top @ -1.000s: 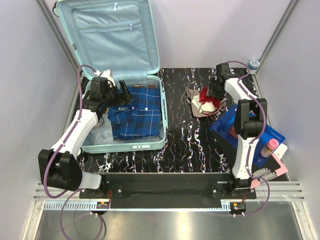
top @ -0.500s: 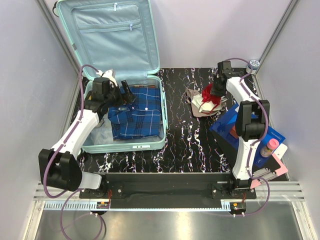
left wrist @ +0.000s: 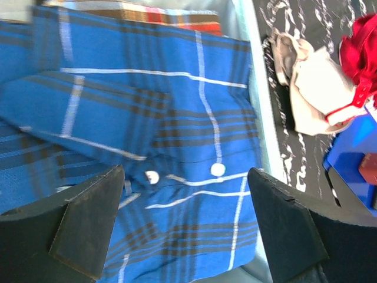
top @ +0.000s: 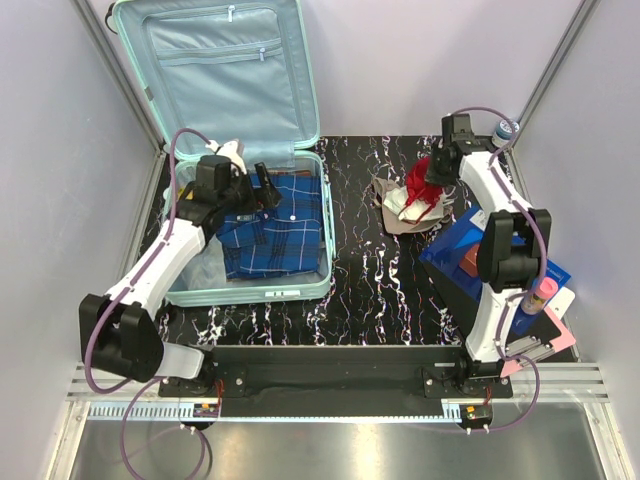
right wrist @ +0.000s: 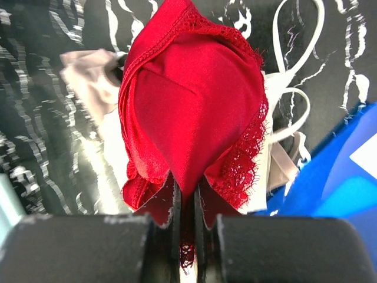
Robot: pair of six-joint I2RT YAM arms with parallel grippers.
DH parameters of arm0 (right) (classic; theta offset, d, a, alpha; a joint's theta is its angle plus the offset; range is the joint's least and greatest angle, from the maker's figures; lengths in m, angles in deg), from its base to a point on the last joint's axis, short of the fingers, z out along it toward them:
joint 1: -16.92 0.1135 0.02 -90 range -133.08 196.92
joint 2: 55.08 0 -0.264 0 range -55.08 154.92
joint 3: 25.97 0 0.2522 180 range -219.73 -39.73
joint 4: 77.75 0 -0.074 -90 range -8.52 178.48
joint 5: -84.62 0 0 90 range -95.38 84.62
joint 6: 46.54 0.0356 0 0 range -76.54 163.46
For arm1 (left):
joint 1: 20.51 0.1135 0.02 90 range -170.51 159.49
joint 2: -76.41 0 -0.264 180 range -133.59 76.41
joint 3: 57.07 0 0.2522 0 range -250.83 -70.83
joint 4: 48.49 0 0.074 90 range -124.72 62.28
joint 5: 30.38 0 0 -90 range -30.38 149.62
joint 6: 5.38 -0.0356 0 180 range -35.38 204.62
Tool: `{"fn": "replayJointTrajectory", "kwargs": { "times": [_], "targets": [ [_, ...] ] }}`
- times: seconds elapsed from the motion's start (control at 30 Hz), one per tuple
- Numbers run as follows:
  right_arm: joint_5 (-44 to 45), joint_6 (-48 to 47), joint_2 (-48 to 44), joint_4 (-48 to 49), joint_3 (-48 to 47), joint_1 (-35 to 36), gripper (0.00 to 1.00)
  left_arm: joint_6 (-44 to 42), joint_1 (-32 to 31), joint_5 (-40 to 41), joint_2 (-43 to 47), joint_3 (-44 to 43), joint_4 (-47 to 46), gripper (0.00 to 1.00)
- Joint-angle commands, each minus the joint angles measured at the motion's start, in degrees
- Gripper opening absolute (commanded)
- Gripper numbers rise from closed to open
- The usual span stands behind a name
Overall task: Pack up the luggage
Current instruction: Pick up the clothes at the center of the board.
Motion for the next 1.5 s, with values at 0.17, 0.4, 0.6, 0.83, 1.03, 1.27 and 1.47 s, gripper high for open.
{"fn": "replayJointTrajectory", "kwargs": {
  "times": [0.17, 0.4, 0.6, 0.83, 1.03, 1.27, 1.47],
  "targets": [
    [-4.61, 0.75, -11.39, -0.33, 0.42, 0.41, 0.01, 2.07, -4.77, -0.98, -3.28, -5.45, -5.20, 0.90],
    [-9.01, 1.80, -15.53, -0.77, 4.64, 1.02, 0.01, 4.88, -5.65, -5.10, -3.63, -4.75, -8.54, 0.90],
    [-13.23, 3.73, -20.71, 0.63, 10.96, 4.89, 0.00, 13.47, -6.44, -12.12, -3.37, -0.18, -19.51, 0.91],
    [-19.02, 8.91, -28.00, 3.27, 16.32, 9.98, 0.00, 25.00, -7.58, -19.69, -6.70, 5.44, -36.29, 0.92],
    [-23.51, 12.61, -29.94, 7.05, 18.44, 14.46, 0.00, 30.20, -10.21, -20.84, -9.69, 5.80, -43.17, 0.96],
    [-24.48, 12.96, -28.45, 7.76, 17.91, 18.07, 0.00, 35.29, -12.15, -20.32, -11.19, 6.59, -50.90, 0.97],
    [-25.19, 13.14, -27.49, 8.02, 17.39, 19.83, 0.00, 37.40, -12.85, -21.46, -13.56, 5.27, -53.19, 0.97]
  ]
}}
